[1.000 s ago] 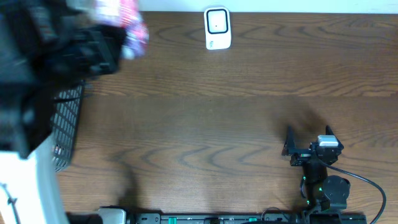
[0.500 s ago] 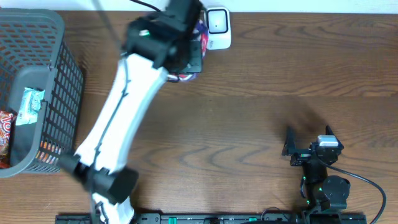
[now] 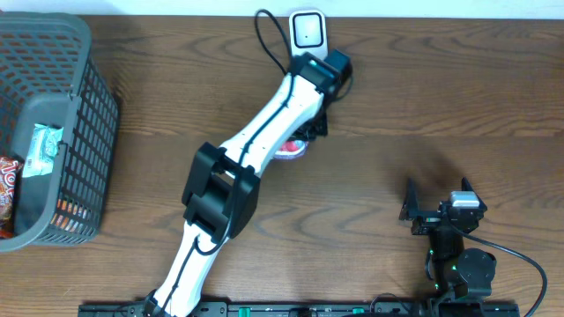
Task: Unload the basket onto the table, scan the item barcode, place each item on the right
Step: 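Carry the pink bag to the scanner and set it down in front, then return the left gripper to the basket and grasp the mint-green packet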
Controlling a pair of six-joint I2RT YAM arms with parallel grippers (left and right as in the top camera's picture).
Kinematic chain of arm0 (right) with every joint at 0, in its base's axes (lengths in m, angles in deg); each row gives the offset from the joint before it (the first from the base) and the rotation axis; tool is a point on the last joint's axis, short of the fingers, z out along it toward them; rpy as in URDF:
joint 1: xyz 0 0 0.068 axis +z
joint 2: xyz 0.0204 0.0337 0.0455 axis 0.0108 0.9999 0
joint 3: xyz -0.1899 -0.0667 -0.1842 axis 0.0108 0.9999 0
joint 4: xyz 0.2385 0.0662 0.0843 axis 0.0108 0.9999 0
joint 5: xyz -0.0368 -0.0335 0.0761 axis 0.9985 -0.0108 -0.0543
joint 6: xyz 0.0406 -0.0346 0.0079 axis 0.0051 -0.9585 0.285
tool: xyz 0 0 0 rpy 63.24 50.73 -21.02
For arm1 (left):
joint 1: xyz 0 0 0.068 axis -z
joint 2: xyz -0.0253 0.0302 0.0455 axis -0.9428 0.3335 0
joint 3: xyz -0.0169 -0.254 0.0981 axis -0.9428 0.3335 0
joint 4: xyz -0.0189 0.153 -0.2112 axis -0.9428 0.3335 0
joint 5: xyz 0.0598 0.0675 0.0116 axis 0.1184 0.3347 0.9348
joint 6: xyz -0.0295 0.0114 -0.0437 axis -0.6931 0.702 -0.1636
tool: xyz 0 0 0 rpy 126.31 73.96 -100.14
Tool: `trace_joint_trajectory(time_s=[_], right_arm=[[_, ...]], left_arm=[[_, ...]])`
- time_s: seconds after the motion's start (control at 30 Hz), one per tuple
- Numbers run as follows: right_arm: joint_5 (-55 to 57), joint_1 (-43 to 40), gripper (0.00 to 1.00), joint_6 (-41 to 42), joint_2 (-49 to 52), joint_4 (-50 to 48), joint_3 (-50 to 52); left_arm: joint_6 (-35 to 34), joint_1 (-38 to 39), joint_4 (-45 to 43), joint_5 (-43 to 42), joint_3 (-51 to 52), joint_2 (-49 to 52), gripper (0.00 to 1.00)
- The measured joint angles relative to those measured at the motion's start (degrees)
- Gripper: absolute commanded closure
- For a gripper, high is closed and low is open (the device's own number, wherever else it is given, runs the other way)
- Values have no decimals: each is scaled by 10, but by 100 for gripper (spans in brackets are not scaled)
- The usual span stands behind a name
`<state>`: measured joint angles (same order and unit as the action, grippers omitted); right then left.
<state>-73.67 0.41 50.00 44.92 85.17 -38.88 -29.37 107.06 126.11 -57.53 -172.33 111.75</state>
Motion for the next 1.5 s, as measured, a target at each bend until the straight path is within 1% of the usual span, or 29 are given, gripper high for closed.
trace_joint_trajectory(time_s=[0.03,0.07,0.2,0.33,0.4,0.5,0.6,0.7,0.8,0.9,1.03,1.17,1.3,1.5], right_arm=[[0,0,1,0,0,0,0],[0,0,1,0,0,0,0],[0,0,1,0,0,0,0],[0,0,1,0,0,0,0],[0,0,1,0,0,0,0],[0,0,1,0,0,0,0],[0,0,1,0,0,0,0],[0,0,1,0,0,0,0],[0,0,1,0,0,0,0],[0,0,1,0,0,0,0],[0,0,1,0,0,0,0],[0,0,1,0,0,0,0],[0,0,1,0,0,0,0],[0,0,1,0,0,0,0]], left_arm=[[0,4,-1,0,1,2,4],[0,6,-1,0,1,2,2],[15,2,2,-4,-2,-3,0],[45,-20,24,-14,-38,-17,0],[55,-37,27,-19,-55,-45,0],[74,-78,12,-21,-77,-119,0],[94,-139,-22,-18,-90,-213,0],[105,-224,-51,0,-101,-299,0],[110,-333,-77,15,-106,-368,0],[110,-447,-78,24,-108,-405,0],[108,-570,-49,31,-106,-409,0],[105,-648,-33,30,-72,-395,0],[120,-686,-56,26,-16,-369,1],[186,-690,-93,22,78,-315,1]])
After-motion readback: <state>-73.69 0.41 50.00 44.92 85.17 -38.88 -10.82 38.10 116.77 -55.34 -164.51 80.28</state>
